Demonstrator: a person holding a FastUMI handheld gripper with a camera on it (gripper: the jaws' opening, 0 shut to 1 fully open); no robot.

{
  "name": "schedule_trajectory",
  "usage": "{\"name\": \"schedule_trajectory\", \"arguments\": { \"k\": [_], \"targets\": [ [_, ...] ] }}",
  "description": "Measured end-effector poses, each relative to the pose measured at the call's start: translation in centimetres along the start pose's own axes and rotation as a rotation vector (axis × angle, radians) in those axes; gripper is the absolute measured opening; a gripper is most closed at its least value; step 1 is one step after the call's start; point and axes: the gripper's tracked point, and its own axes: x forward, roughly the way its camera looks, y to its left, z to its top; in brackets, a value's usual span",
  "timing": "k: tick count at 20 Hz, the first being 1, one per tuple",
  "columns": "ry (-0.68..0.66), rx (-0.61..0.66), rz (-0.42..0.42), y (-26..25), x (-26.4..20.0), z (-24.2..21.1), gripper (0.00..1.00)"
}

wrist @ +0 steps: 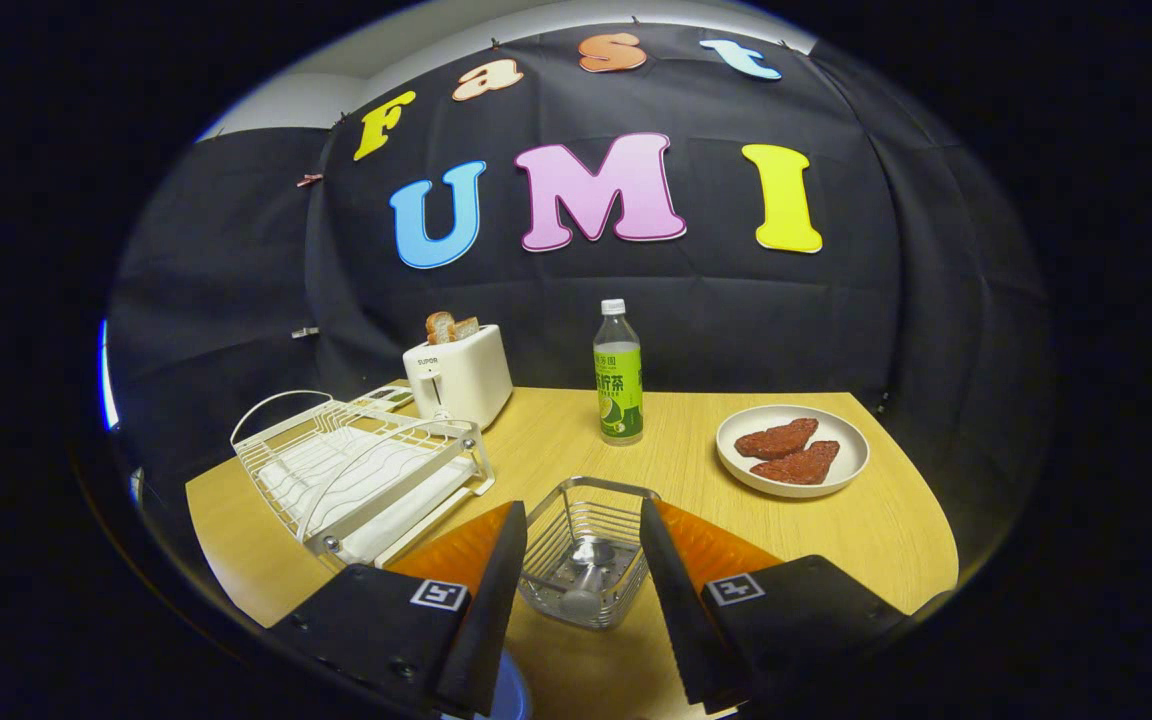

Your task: Take the plate from the dish rack, then take the spoon from the basket and place it into the plate.

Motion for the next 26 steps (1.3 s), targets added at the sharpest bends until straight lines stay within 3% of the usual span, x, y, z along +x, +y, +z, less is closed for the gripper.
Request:
{"name": "schedule_trajectory", "arguments": {
  "k": [5,7,10,12,13,19,26],
  "targets": [
    [0.028,-0.023,0.011,0.2,1.2,-1.4,0.63],
    [0.025,-0.032,0.007,0.1,1.2,-1.5,0.53],
    [0.025,-0.029,0.005,0.3,1.4,-1.3,0.49],
    [0.034,-0.018,-0.014,0.0,1.5,-1.7,0.28],
    [0.034,-0.019,-0.025,-0.2,1.9,-1.6,0.25],
    [0.06,-0.042,-0.03,-0.1,1.7,-1.8,0.22],
    [0.053,-0.064,-0.024,0.0,0.7,1.3,0.21]
  ]
}}
